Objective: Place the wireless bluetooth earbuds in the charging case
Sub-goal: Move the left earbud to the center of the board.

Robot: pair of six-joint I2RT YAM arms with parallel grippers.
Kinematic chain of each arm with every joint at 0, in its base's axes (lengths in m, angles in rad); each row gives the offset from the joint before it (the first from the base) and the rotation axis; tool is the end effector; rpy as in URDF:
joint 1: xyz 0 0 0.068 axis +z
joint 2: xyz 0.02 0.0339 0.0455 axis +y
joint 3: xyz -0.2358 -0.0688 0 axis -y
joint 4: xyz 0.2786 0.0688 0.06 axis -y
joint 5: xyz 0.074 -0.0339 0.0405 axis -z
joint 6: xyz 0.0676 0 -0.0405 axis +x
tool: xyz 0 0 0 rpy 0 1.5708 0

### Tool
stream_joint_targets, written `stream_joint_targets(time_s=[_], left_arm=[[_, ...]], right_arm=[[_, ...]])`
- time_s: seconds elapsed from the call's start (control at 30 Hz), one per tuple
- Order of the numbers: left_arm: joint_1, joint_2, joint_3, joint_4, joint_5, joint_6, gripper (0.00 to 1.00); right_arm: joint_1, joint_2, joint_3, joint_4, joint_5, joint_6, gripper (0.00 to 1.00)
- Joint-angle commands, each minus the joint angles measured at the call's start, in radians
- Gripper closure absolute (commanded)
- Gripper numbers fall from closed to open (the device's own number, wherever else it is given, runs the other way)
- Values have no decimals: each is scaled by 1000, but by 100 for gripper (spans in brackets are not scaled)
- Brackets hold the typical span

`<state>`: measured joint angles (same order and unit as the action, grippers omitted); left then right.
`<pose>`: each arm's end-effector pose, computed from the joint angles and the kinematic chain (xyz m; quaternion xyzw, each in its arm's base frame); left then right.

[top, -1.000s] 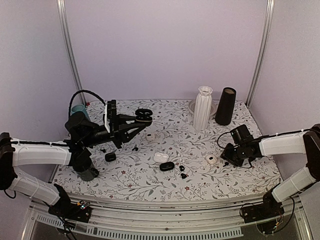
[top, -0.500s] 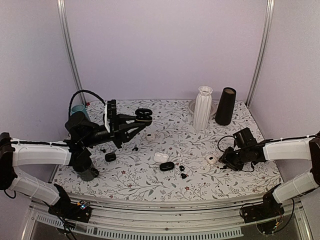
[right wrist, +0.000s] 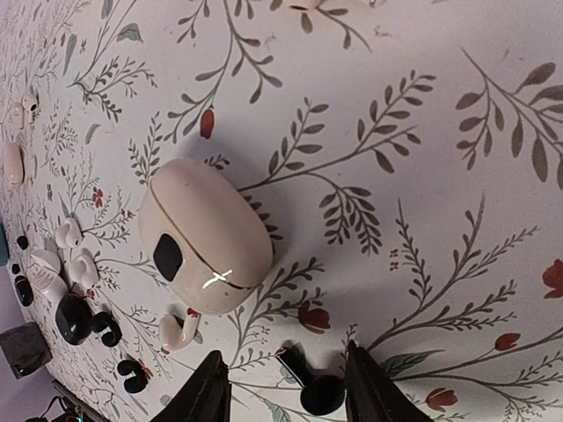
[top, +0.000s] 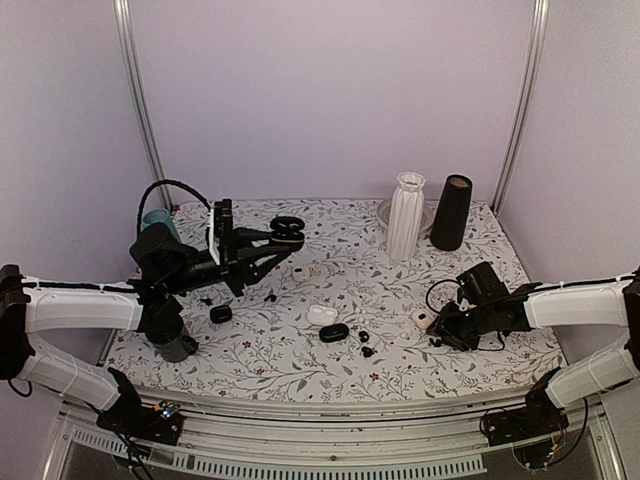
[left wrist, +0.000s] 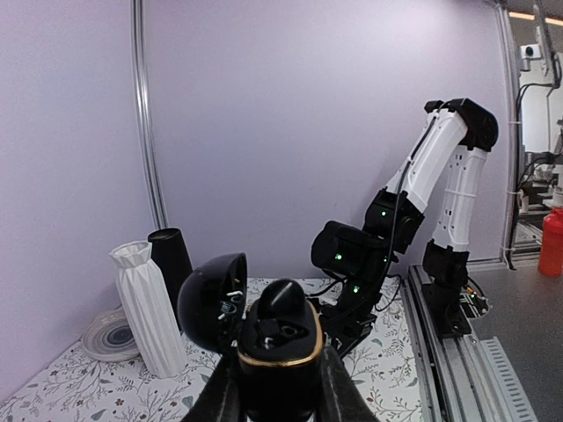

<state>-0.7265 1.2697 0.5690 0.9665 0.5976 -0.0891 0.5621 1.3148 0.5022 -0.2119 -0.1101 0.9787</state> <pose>0.2192 -0.2457 0.2390 0.4039 0.4778 -0.4652 0.6262 0.2235 0.1495 0.0599 0.1843 0.9438 0.2256 0.1564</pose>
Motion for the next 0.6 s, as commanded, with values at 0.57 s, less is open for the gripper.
stream_joint_targets(time_s=[0.57], left_arm=[[-15, 20, 0, 41, 14, -12, 100]], right_arm=[[112, -36, 16, -83, 177, -122, 68]])
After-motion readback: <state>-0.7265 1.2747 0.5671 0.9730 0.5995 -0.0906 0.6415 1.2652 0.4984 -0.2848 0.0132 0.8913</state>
